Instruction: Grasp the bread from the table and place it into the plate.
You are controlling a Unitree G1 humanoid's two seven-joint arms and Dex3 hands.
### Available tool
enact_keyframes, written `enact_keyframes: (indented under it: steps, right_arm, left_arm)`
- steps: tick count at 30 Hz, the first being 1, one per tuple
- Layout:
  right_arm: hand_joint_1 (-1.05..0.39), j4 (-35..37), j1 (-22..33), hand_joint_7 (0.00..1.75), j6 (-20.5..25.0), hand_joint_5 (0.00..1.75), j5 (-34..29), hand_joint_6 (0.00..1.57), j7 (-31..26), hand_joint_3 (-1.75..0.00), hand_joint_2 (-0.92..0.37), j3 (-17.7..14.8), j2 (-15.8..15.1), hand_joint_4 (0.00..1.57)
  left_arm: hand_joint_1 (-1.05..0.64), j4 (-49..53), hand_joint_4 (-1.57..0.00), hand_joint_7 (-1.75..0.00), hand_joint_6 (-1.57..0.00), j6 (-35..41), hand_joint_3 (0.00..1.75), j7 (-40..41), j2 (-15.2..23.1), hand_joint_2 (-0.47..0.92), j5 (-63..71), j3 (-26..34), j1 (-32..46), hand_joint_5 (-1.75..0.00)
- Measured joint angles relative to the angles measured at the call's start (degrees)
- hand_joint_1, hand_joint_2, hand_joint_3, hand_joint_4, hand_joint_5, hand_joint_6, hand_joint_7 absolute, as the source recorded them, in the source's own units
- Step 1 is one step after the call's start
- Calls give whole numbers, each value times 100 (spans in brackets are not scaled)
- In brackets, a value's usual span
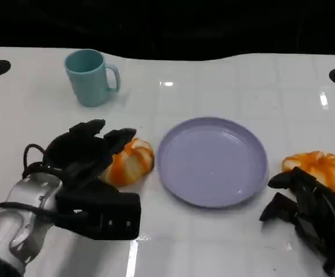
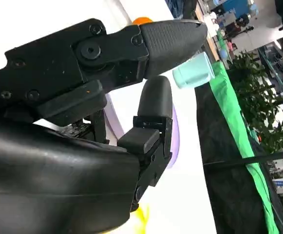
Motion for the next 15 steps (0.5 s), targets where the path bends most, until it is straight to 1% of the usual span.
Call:
enact_keyframes:
  steps: [5,9,11,13,15]
  right_arm:
    - [-53,-62,1,124,45,155,-4,60,-13,-23,-92,14,12,67]
    - [-52,-90,18,125,27,155,-8,60,-13,-26,-92,17,5,66]
    - [-52,-82,27,125,-10,155,-15,60,-7,-26,-92,20,-1,66]
    - [-53,-74,34,124,-28,155,-12,60,-1,-23,-92,28,0,66]
    - [-54,-100,32,124,42,155,0,60,-3,-22,-92,25,0,66]
  left_arm:
    - [-55,1376,-4,0,-13,99,0,70,-406,86,-37,-345,-786,-2]
    - [-57,1901,-4,-1,-14,27,0,218,-521,84,-80,-482,-1007,-2]
    - [-57,2422,-4,-1,-14,-9,0,388,-666,83,-85,-585,-1221,-2]
    - [-57,2877,-3,0,-14,-41,0,519,-788,83,-106,-665,-1388,-1]
    - [-56,3348,-3,-1,-14,-67,0,582,-947,83,-174,-717,-1556,-1]
